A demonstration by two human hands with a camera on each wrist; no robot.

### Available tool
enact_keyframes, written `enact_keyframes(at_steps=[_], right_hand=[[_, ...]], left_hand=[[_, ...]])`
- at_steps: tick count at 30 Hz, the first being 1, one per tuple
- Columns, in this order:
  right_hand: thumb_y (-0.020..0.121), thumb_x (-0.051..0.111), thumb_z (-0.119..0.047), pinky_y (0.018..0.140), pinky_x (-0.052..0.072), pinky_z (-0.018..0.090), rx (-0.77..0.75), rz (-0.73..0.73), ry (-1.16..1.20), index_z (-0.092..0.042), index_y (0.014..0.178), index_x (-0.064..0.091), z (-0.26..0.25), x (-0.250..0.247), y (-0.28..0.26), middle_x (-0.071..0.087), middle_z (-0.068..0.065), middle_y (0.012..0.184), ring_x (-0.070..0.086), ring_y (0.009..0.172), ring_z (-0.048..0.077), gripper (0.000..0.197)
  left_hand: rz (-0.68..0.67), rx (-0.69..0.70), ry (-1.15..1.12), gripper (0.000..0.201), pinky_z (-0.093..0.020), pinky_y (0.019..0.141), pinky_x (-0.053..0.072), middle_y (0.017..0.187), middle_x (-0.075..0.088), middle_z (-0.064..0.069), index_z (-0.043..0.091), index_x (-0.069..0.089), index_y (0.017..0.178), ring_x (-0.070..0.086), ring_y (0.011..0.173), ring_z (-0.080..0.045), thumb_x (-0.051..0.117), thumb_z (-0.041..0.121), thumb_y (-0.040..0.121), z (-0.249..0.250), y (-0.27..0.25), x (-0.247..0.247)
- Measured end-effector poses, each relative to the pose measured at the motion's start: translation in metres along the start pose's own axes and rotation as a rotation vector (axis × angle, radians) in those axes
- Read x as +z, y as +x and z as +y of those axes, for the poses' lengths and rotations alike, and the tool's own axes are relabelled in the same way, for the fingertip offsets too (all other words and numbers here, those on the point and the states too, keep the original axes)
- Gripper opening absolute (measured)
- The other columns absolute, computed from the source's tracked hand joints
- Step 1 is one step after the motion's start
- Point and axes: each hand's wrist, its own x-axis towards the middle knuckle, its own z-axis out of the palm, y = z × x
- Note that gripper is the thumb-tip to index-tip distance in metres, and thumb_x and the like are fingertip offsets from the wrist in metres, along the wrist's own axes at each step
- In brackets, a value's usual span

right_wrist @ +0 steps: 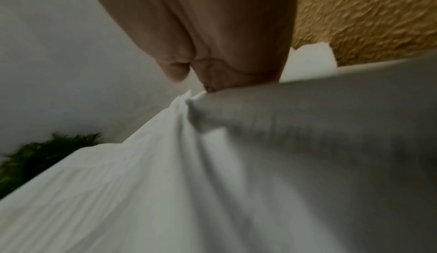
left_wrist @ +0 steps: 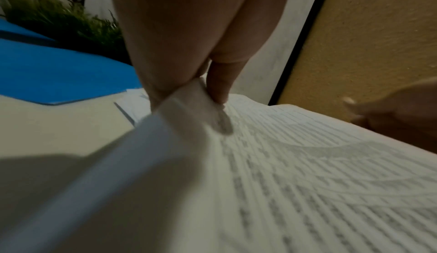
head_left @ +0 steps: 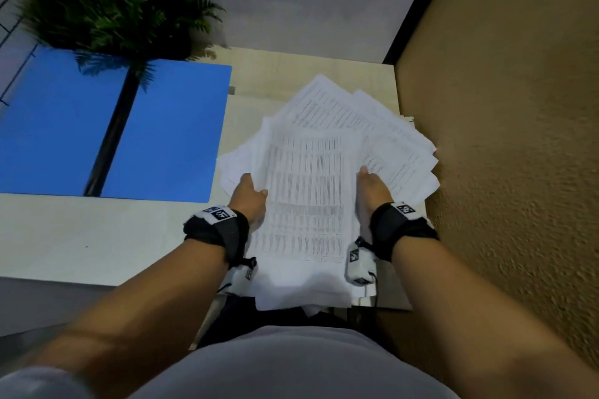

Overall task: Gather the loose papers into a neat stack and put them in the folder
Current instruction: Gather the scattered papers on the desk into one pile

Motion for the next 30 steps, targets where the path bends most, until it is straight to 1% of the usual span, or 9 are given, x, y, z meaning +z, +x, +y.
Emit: enact_keyframes(at_steps=[2,5,9,12,15,18,23,27,30], right_hand=[[0.095,0.051,-0.044,0.111,0.035,0.043,-0.006,-0.035,0.069,-0.009,0.143,0.038,0.006,0.02,-0.01,0.047,0.01,0.142,0.043,0.134,0.033,0.061],[0.086,0.064,-0.01,0.102,0.045,0.046,-0.053,-0.053,0.16,-0.013,0.113,0.056,0.023,0.029,-0.008,0.062,0.006,0.107,0.056,0.111,0.031,0.027],[0.093,0.056,0.0,0.095,0.044,0.036,-0.054,-0.163,0.373,-0.011,0.128,0.054,0.013,0.004,-0.018,0.063,0.007,0.117,0.059,0.105,0.024,0.037],[0.094,0.058,-0.012,0.095,0.043,0.035,-0.044,-0.213,0.399,-0.015,0.127,0.056,0.007,0.004,-0.019,0.064,0.002,0.118,0.06,0.106,0.02,0.034],[0.088,0.064,-0.026,0.09,0.048,0.034,0.008,0.109,0.356,-0.019,0.104,0.061,0.0,0.017,-0.007,0.065,0.006,0.11,0.061,0.1,0.026,0.017],[0.089,0.062,-0.035,0.101,0.041,0.037,0.23,0.361,0.117,-0.011,0.13,0.045,-0.004,0.013,0.005,0.047,0.015,0.137,0.052,0.122,0.032,0.051],[0.047,0.054,-0.085,0.098,0.047,0.042,0.278,0.148,-0.151,-0.018,0.125,0.059,-0.002,0.036,0.036,0.06,0.009,0.127,0.06,0.109,0.031,0.102],[0.055,0.059,-0.077,0.101,0.042,0.046,0.254,0.089,-0.32,-0.022,0.129,0.052,-0.013,0.048,0.029,0.046,0.009,0.137,0.047,0.122,0.034,0.092],[0.052,0.075,-0.068,0.101,0.038,0.047,0.315,0.267,-0.311,-0.014,0.131,0.035,-0.019,0.054,0.013,0.035,0.012,0.135,0.04,0.125,0.032,0.104]], left_hand=[[-0.01,0.005,0.002,0.048,-0.039,0.108,0.035,0.148,0.039,-0.02,0.001,0.027,0.144,0.042,0.136,-0.036,0.045,0.019,0.103,0.003,-0.004,0.011],[0.007,0.017,-0.021,0.071,-0.038,0.114,0.03,0.157,0.021,-0.016,0.003,0.015,0.153,0.03,0.144,-0.032,0.053,0.032,0.1,0.001,-0.008,0.017],[0.156,0.102,-0.224,0.088,-0.046,0.106,0.045,0.141,0.045,-0.005,0.02,0.037,0.143,0.05,0.128,-0.023,0.079,0.053,0.072,-0.012,-0.003,0.006],[0.0,0.106,-0.433,0.054,-0.045,0.099,0.051,0.124,0.067,0.001,0.026,0.053,0.125,0.064,0.115,-0.02,0.078,0.038,0.079,-0.013,-0.005,-0.002],[0.126,0.158,-0.325,0.021,-0.035,0.088,0.052,0.108,0.07,-0.006,0.015,0.061,0.115,0.066,0.101,-0.024,0.06,0.013,0.094,-0.009,-0.006,-0.013],[0.288,0.148,-0.299,0.011,-0.022,0.067,0.043,0.087,0.064,0.0,0.012,0.058,0.105,0.06,0.078,-0.014,0.057,0.006,0.096,-0.015,-0.003,-0.029],[0.239,0.082,-0.281,0.01,-0.02,0.057,0.045,0.082,0.058,-0.005,0.01,0.057,0.106,0.055,0.07,-0.017,0.057,0.006,0.097,-0.032,0.001,-0.046],[0.165,0.001,-0.279,0.023,-0.033,0.08,0.051,0.09,0.064,-0.009,0.002,0.059,0.119,0.062,0.087,-0.028,0.058,0.006,0.096,-0.05,0.002,-0.046],[0.122,0.002,-0.297,0.025,-0.031,0.083,0.05,0.102,0.064,-0.011,0.004,0.057,0.123,0.063,0.092,-0.025,0.055,0.004,0.098,-0.051,-0.003,-0.045]])
